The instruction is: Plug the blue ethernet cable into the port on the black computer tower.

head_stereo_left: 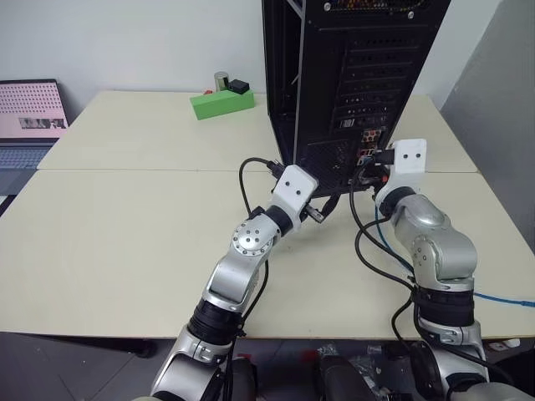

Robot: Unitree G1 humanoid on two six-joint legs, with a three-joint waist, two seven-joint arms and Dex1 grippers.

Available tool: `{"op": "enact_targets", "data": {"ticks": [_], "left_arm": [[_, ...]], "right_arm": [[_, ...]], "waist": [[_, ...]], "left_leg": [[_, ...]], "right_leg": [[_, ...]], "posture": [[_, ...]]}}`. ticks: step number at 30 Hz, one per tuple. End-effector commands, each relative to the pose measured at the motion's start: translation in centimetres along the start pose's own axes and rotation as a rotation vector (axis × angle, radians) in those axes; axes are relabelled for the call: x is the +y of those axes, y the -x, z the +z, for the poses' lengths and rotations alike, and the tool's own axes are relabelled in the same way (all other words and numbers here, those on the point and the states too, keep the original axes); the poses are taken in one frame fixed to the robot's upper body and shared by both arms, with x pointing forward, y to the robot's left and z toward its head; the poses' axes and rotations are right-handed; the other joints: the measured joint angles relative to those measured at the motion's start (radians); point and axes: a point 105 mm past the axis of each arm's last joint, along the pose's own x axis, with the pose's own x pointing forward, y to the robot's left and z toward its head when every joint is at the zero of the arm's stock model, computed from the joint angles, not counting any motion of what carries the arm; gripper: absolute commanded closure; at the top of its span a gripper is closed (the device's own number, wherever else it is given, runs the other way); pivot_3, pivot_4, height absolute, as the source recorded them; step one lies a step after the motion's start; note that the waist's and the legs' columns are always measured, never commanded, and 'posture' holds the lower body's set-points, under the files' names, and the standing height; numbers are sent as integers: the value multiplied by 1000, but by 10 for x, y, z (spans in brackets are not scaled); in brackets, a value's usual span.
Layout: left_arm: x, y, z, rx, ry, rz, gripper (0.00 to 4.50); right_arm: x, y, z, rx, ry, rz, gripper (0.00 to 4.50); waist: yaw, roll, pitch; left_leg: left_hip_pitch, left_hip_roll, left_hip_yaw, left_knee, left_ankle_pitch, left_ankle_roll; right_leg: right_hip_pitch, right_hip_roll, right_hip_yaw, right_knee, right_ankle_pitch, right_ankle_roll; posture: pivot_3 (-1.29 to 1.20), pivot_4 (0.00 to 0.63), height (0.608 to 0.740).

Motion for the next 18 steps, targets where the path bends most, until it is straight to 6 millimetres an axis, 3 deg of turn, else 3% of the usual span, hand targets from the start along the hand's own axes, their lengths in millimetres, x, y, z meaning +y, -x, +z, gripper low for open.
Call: {"op": "enact_targets", "data": {"ticks": [1, 18], "left_arm": [[-2, -1, 11, -47, -10, -4, 68], [-2, -1, 11, -47, -11, -3, 68]], "right_arm": [[4, 0, 20, -74, 4, 14, 4500], [4, -4, 19, -71, 12, 13, 4500]], "waist": [[0, 0, 0], [-1, 0, 0]], "left_leg": [[0, 0, 0, 0, 0, 0], [0, 0, 0, 0, 0, 0]], "right_leg": [[0, 0, 0, 0, 0, 0], [0, 0, 0, 0, 0, 0]], "posture": [[0, 150, 740], [0, 150, 740]]}}
